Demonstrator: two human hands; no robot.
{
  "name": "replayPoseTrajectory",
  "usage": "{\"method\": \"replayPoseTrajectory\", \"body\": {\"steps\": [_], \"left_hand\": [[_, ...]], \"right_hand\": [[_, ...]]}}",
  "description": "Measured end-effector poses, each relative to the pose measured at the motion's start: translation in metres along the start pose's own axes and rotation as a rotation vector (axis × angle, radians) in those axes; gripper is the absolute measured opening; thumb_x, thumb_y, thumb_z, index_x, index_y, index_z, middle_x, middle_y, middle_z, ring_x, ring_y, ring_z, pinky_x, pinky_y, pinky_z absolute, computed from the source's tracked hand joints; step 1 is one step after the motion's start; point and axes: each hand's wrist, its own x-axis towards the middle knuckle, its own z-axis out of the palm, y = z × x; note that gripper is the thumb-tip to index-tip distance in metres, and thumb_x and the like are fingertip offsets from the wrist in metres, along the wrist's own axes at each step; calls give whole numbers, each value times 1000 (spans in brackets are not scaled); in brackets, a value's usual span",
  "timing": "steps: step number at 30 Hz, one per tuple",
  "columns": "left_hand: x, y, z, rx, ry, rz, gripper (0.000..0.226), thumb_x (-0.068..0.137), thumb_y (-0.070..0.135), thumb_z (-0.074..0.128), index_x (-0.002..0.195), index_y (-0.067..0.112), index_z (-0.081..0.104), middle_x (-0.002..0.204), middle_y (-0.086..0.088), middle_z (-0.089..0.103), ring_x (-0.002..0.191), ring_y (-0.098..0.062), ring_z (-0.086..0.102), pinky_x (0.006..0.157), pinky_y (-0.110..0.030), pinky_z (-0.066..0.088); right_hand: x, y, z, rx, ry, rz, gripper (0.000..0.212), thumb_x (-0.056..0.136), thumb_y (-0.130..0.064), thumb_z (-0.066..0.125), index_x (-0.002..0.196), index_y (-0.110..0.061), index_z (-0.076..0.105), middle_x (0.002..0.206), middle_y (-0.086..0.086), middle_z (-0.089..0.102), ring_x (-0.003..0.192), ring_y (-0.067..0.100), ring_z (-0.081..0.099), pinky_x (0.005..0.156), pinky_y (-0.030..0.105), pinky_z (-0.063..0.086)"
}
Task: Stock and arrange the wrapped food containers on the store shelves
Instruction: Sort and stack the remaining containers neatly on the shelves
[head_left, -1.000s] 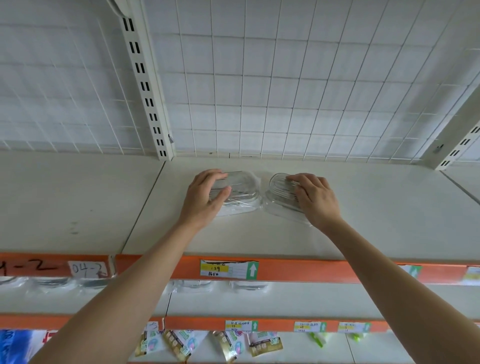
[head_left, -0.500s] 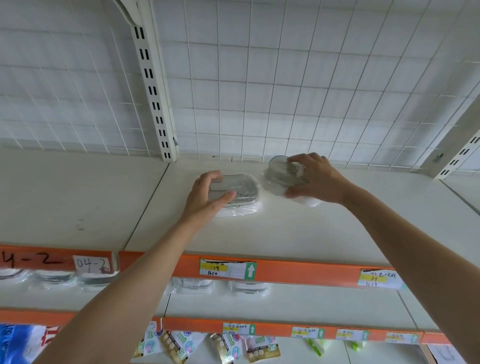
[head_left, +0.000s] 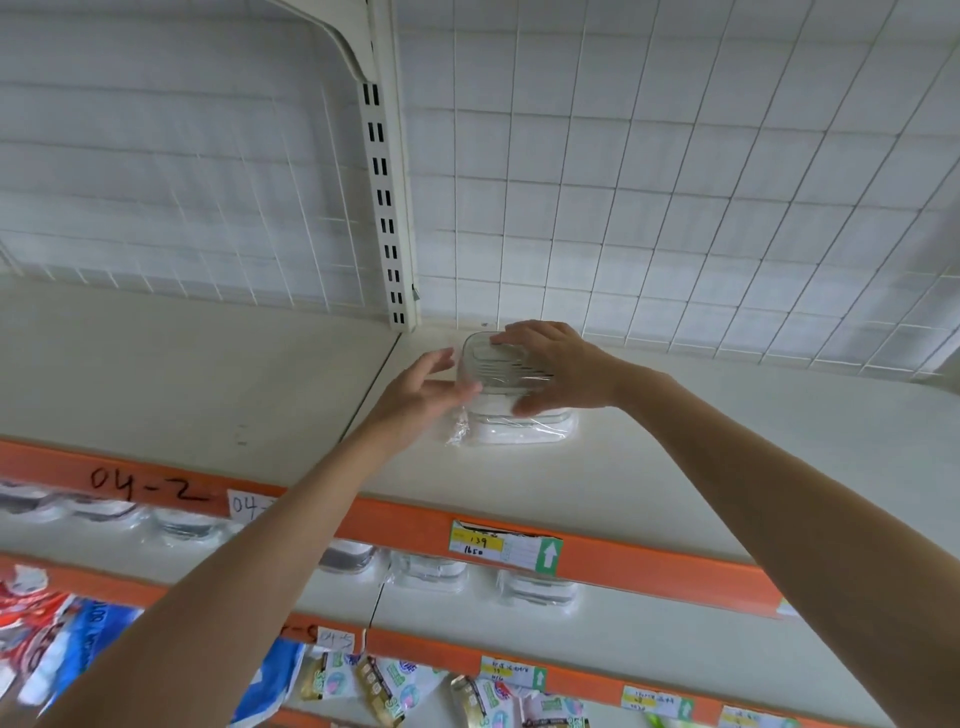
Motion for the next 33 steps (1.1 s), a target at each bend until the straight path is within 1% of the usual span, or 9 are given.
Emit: {"method": "replayPoseTrajectory", "body": {"steps": [3, 5, 11, 14, 17, 20, 23, 25, 33], "left_hand": [[-1, 8, 2, 140, -25, 55, 69, 70, 39, 80, 131, 24, 53, 124, 14, 60, 100, 2, 62, 77, -8, 44], [-2, 16, 5, 294, 10, 98, 52, 71, 33, 81, 117, 24, 59, 109, 15, 64, 89, 6, 61, 66, -1, 42], [-1, 29, 13, 490, 65, 93, 44, 70, 33, 81, 107, 17, 63, 99, 6, 66, 87, -8, 60, 62, -8, 38], [-1, 28, 13, 475, 67, 78, 42, 69, 32, 82, 105, 20, 64, 97, 8, 66, 87, -8, 61, 63, -10, 41], [2, 25, 18, 445, 86, 56, 35, 65, 30, 85, 93, 26, 64, 95, 6, 69, 88, -11, 63, 67, -16, 43], [18, 31, 35, 400, 63, 32, 33, 62, 27, 86, 86, 31, 63, 94, 5, 71, 86, -11, 63, 62, -8, 39], [45, 46, 75, 357, 9, 15, 41, 64, 25, 85, 100, 19, 68, 101, -2, 70, 95, -17, 64, 73, -21, 43], [63, 59, 113, 349, -31, 31, 47, 65, 26, 85, 107, 14, 67, 106, -4, 68, 99, -18, 61, 72, -22, 40], [108, 92, 217, 329, -86, 67, 47, 69, 19, 83, 112, 13, 64, 97, 1, 61, 88, -14, 51, 71, -18, 35]], "right_hand": [[-1, -2, 0, -2, -12, 3, 84, 72, -35, 78, 143, -28, 33, 148, -1, 28, 138, 22, 19, 113, 33, 17], [-2, -3, -2, 0, -24, 6, 84, 73, -34, 78, 143, -28, 31, 150, -1, 26, 139, 23, 17, 114, 35, 17], [-16, -2, -3, -32, -74, 137, 103, 69, -48, 77, 147, -42, 10, 157, -6, -6, 144, 25, -9, 112, 55, 9], [-32, 3, 2, 273, 55, 227, 109, 65, -37, 84, 147, -32, 12, 152, 3, 7, 140, 28, 16, 111, 36, 23], [-44, 9, 14, 315, 164, 243, 99, 66, -24, 85, 145, -27, 23, 138, 7, 28, 124, 23, 39, 96, 18, 29], [-57, 23, 14, 315, 227, 282, 97, 67, -24, 84, 144, -28, 26, 136, 5, 32, 113, 17, 42, 93, 22, 34], [-78, 52, -2, 276, 279, 367, 92, 66, -22, 84, 140, -25, 29, 135, 6, 38, 103, 14, 43, 87, 25, 37], [-99, 78, -14, 245, 314, 441, 87, 66, -21, 84, 135, -23, 31, 133, 8, 42, 100, 16, 44, 83, 26, 37], [-153, 156, -44, 275, 398, 609, 85, 66, -14, 82, 136, -27, 34, 128, 7, 41, 106, 21, 46, 81, 23, 33]]}}
